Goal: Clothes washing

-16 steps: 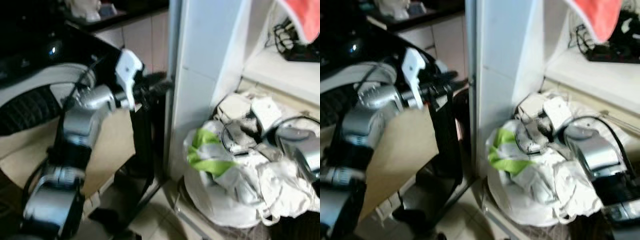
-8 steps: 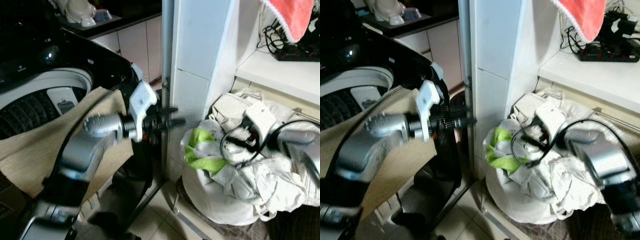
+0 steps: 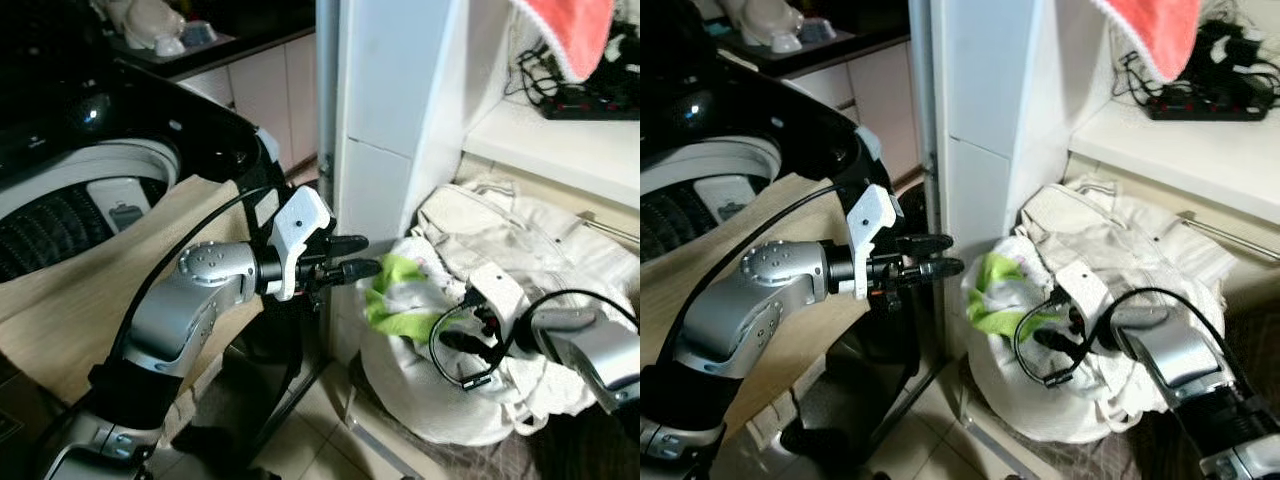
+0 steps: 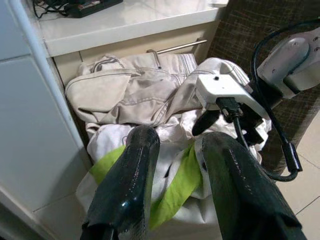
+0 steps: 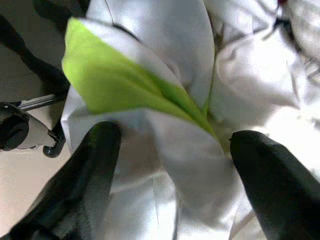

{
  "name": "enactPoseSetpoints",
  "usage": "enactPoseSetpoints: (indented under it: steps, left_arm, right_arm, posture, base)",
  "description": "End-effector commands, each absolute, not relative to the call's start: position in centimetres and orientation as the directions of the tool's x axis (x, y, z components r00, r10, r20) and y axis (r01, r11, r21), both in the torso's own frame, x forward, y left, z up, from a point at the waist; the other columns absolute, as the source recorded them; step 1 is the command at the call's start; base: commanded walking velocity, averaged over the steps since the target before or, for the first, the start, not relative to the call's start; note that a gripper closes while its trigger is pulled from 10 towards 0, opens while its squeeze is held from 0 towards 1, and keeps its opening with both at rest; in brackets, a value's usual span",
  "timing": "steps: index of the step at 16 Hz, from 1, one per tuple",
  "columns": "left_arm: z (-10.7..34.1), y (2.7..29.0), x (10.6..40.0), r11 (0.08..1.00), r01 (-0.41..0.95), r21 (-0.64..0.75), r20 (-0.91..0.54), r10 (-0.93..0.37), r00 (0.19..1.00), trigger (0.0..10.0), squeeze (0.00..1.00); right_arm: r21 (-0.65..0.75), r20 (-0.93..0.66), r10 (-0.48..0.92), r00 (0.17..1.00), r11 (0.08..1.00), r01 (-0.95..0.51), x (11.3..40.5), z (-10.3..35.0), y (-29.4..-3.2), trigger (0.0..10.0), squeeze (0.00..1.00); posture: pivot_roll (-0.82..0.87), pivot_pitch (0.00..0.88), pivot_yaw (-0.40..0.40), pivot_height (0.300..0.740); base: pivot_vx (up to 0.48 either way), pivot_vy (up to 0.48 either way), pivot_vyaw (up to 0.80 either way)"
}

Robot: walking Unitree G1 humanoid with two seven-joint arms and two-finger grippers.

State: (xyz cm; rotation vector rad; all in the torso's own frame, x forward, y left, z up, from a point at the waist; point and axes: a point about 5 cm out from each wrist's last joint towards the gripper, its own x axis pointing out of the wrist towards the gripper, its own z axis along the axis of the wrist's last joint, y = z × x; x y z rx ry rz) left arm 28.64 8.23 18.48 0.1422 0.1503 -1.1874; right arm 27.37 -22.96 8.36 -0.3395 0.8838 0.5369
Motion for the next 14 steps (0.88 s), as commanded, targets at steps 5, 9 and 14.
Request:
enactPoseSetpoints:
  steps: [5,9,14]
  left_arm:
    - [18.6,8.3,28.4,0.372,0.927,0.037,-0.201,-0.906,0.372,10.0,0.0]
    - [18.5,8.3,28.4,0.373,0.927,0.036,-0.204,-0.905,0.372,10.0,0.0]
    - [18.5,8.3,28.4,0.376,0.926,0.034,-0.208,-0.903,0.375,10.0,0.0]
  right_arm:
    - [-0.025,-0.804,0.311,0.507,0.834,-0.551,27.7,7.7,-23.3,0.0,0.0]
    - [-0.021,-0.806,0.31,0.504,0.837,-0.547,27.8,7.6,-23.6,0.0,0.0]
    - [-0.02,-0.805,0.307,0.507,0.841,-0.541,27.9,7.6,-23.9,0.0,0.0]
  posture:
    - [-0.08,0.0,0.071,0.74]
    - [-0.08,0.0,0.068,0.74]
    - [-0.08,0.0,0.067,0.74]
  base:
    - [0.0,0.0,0.0]
    - [0.0,0.0,0.0]
    - [0.0,0.0,0.0]
